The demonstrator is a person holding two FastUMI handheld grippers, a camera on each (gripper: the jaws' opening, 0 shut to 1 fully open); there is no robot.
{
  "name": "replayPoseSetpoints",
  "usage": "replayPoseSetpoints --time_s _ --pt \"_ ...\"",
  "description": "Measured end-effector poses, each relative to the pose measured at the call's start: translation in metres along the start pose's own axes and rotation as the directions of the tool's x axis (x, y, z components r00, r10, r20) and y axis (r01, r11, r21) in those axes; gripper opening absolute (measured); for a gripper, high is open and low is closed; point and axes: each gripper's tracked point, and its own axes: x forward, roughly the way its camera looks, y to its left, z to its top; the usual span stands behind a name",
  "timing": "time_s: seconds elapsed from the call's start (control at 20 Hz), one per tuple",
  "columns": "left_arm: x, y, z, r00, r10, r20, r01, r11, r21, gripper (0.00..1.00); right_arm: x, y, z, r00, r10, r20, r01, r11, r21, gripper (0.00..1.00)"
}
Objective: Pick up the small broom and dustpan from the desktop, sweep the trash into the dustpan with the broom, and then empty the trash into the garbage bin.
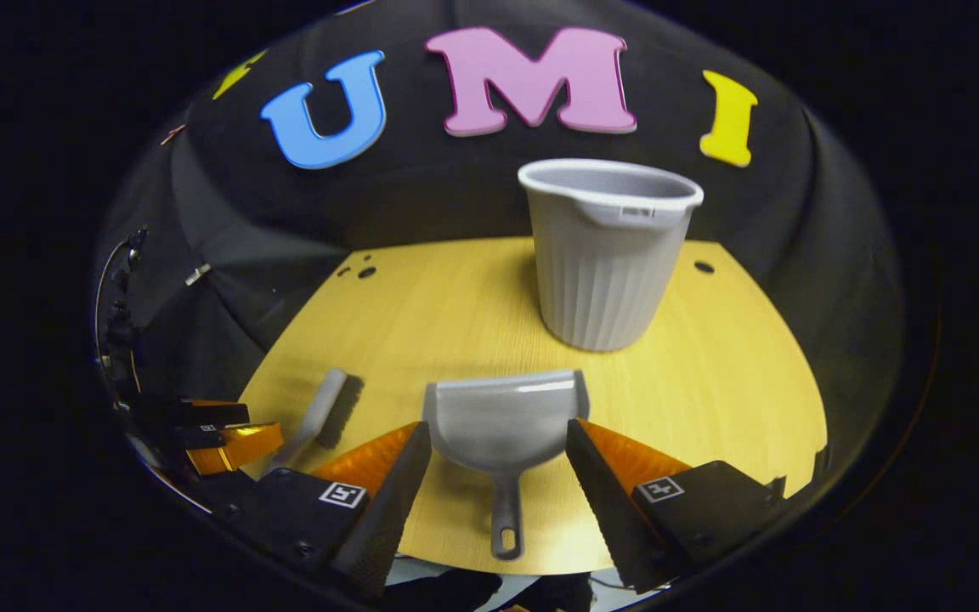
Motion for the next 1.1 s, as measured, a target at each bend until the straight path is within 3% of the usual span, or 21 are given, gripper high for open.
replayPoseSetpoints --time_s 0.15,0.35,0.55,0.65,0.7,0.8,0.95,1.1 --pt "-0.044 -0.011 0.038 0.978 0.016 0.207 -0.013 1.000 -0.016 0.96 -0.023 0.005 0.038 0.981 0.017 0.194 -0.008 0.999 -0.048 0.99" --pt "-0.109 -0.013 0.078 0.912 0.049 0.408 -0.044 0.999 -0.021 0.96 -0.059 0.007 0.075 0.926 0.016 0.378 0.005 0.999 -0.054 0.99" --pt "-0.157 -0.016 0.099 0.827 0.081 0.556 -0.048 0.996 -0.073 0.96 -0.107 0.005 0.096 0.884 -0.008 0.467 0.048 0.996 -0.074 0.99" --pt "-0.175 -0.020 0.107 0.776 0.098 0.623 -0.055 0.995 -0.088 0.95 -0.115 0.003 0.085 0.883 -0.012 0.469 0.053 0.996 -0.075 0.99" --pt "-0.179 -0.022 0.105 0.766 0.100 0.635 -0.058 0.995 -0.086 0.95 -0.115 0.000 0.077 0.888 -0.020 0.459 0.058 0.996 -0.069 0.99" --pt "-0.176 -0.031 0.095 0.772 0.087 0.629 -0.044 0.996 -0.083 0.95 -0.097 -0.005 0.055 0.897 -0.039 0.441 0.065 0.997 -0.045 0.99" --pt "-0.161 -0.048 0.078 0.810 0.035 0.586 0.010 0.997 -0.074 0.96 -0.092 -0.012 0.035 0.907 -0.071 0.416 0.086 0.996 -0.017 0.99" --pt "-0.147 -0.049 0.073 0.830 0.013 0.558 0.024 0.998 -0.060 0.96 -0.077 -0.004 0.017 0.935 -0.061 0.349 0.066 0.998 -0.003 0.99"
